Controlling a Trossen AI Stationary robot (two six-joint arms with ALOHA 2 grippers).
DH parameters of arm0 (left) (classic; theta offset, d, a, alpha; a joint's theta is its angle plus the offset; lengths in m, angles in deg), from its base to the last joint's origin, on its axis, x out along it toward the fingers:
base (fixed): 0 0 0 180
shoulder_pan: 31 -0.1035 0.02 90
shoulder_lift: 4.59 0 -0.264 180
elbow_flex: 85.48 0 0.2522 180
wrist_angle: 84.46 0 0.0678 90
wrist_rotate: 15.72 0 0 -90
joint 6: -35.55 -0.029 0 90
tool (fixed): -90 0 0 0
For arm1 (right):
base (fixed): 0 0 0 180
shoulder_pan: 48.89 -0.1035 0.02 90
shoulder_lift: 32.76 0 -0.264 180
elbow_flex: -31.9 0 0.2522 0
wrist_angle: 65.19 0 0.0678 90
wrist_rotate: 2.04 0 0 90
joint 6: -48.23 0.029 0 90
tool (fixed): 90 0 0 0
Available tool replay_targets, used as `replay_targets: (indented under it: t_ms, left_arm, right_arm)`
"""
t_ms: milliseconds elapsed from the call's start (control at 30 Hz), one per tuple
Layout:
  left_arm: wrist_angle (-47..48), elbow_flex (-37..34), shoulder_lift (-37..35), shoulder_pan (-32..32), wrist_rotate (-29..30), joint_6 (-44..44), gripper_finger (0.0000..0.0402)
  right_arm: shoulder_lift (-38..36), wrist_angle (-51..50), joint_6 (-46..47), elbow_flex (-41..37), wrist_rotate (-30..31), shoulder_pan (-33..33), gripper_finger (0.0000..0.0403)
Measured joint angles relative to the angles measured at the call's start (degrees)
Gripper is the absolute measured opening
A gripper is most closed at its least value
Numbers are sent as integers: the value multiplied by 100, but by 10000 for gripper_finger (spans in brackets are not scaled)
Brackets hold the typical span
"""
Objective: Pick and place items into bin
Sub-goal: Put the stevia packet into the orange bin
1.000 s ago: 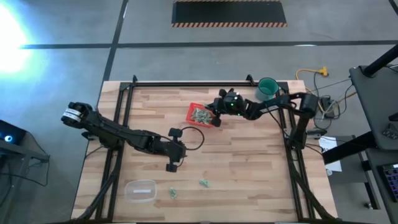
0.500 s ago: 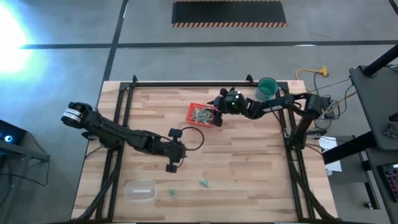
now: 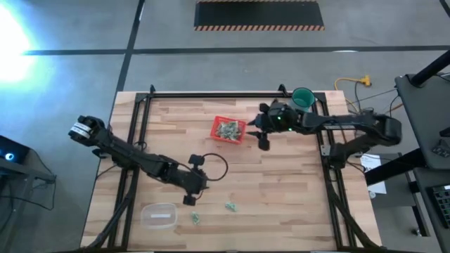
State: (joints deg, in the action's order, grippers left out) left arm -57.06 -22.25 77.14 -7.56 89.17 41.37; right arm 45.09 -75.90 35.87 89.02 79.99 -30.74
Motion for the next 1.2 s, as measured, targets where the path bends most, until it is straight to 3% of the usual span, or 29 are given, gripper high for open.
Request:
replay_targets:
  t_ms: [300, 667, 1000, 1200]
  left_arm:
    - [-36, 38, 0, 586, -1, 518, 109]
    - [-118, 42, 118, 1427, -99, 1477, 109]
    - [-313, 532, 1191, 1812, -148, 1484, 109]
    - [360, 1228, 1825, 1812, -349, 1491, 109]
  right_arm:
    - [-993, -863, -31, -490, -24, -522, 138]
    - [-1587, -1292, 365, -733, -21, -620, 134]
    - [-1587, -1341, 459, -750, -19, -678, 123]
    - [-1587, -1345, 489, -751, -19, -701, 122]
